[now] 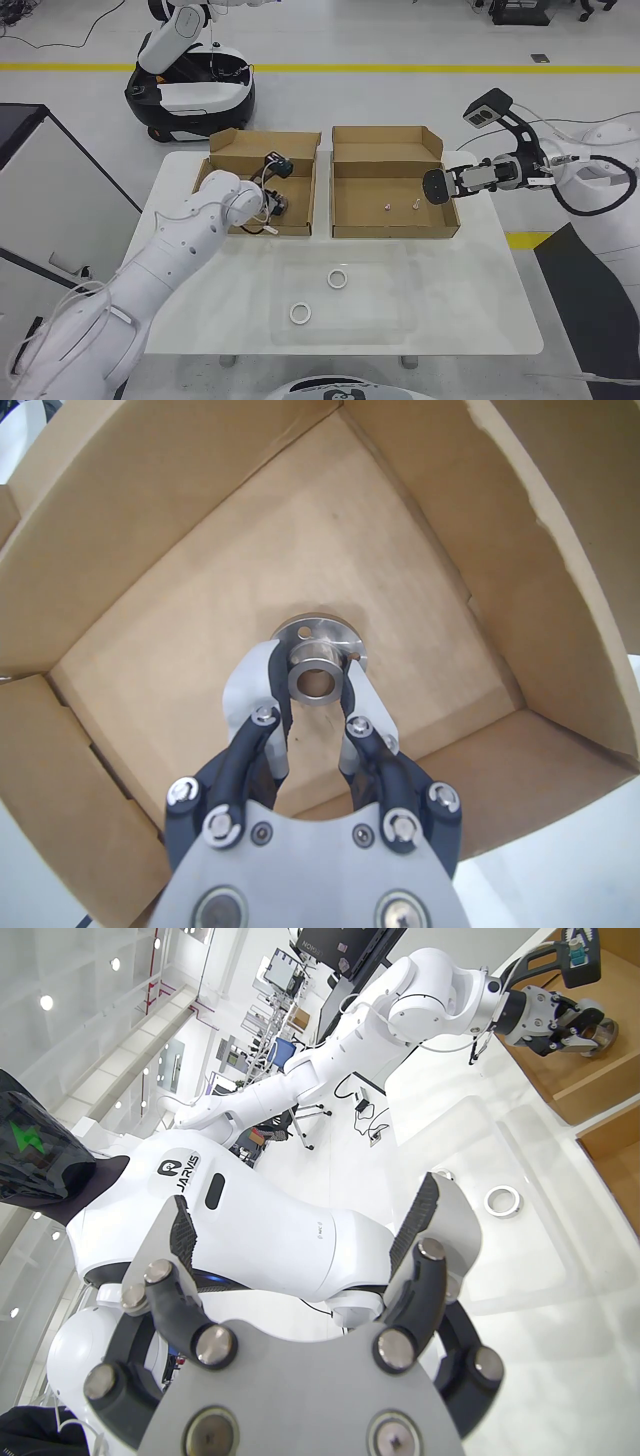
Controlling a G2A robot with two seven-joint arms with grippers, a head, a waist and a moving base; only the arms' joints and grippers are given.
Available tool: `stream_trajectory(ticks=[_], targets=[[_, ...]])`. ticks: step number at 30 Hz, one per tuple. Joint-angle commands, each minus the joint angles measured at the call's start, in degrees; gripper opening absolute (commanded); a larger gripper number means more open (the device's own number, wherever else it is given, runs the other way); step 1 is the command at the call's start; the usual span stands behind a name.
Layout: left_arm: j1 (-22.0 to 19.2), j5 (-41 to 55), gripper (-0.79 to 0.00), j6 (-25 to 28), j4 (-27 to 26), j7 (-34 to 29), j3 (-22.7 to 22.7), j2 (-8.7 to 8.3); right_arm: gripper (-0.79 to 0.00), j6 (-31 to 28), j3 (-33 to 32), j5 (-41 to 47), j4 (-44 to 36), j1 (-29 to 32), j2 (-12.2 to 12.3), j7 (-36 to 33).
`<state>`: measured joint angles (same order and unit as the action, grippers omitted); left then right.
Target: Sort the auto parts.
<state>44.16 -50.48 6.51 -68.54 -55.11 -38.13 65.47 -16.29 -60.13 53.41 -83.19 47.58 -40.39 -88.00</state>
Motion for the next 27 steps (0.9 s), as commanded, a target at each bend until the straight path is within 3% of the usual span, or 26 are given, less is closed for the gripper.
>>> stream_trajectory(ticks=[1,6,8,9,10,20,27], targets=[[0.3,-0.1,-0.785,0.2,-0.1,0.0,-0.1,0.06,0.000,0.0,0.0,0.0,0.0,0.0,0.0,0.0],[0.8,-0.4,-0.785,0.3,-0.3,-0.3,-0.4,0.28,0.000,0.0,0.0,0.0,0.0,0.0,0.0,0.0],[0.9,-0.4,-0.462,0.3,-0.3,-0.3,-0.7,0.37,0.000,0.0,0.0,0.0,0.0,0.0,0.0,0.0],[0.9,-0.4,-0.197,0.3,-0.3,-0.4,-0.8,0.43,0.000,0.0,0.0,0.0,0.0,0.0,0.0,0.0],[0.9,-0.3,0.000,0.1,-0.5,-0.3,-0.9,0.48,0.000,0.0,0.0,0.0,0.0,0.0,0.0,0.0],[1.8,0.3,0.000,-1.6,-4.6,-0.3,-4.7,0.09,0.000,0.0,0.0,0.0,0.0,0.0,0.0,0.0],[4.3,0.3,0.000,-2.4,-16.0,-3.0,-10.9,-1.68,0.000,0.0,0.0,0.0,0.0,0.0,0.0,0.0]])
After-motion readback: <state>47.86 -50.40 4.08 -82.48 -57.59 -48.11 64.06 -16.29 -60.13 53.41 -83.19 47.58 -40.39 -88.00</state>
